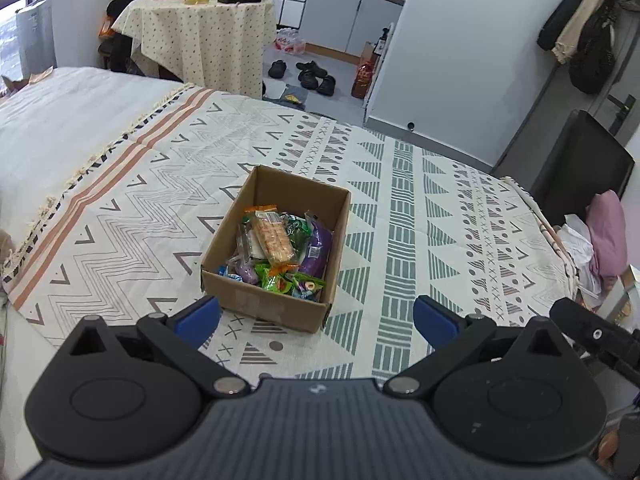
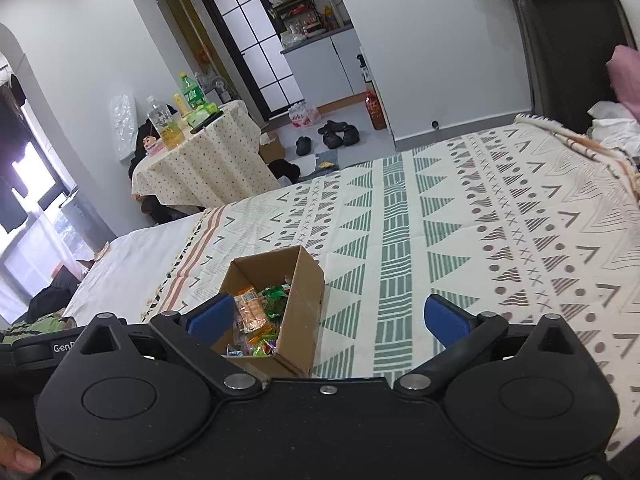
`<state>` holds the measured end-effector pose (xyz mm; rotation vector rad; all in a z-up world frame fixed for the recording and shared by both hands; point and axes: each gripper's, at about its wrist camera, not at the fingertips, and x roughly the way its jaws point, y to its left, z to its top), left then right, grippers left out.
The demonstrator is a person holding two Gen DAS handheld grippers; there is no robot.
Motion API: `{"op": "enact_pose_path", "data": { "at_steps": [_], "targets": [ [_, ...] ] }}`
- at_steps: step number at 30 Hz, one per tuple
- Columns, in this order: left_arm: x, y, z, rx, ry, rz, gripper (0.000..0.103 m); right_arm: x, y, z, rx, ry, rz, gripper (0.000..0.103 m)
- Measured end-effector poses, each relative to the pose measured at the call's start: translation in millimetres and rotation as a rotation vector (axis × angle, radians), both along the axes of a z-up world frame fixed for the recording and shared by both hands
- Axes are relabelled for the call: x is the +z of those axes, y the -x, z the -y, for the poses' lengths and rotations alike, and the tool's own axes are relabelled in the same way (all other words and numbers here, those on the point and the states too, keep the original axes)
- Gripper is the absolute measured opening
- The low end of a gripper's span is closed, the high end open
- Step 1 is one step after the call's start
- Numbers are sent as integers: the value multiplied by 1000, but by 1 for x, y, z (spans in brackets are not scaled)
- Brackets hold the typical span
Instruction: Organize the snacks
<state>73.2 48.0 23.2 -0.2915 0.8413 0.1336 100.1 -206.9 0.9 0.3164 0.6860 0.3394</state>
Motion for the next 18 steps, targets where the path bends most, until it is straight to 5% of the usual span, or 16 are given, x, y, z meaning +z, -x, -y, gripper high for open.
{"op": "enact_pose_path", "data": {
  "at_steps": [18],
  "targets": [
    [46,66,4,-148,-123,122,103,45,70,8,82,52,89,103]
  ]
}}
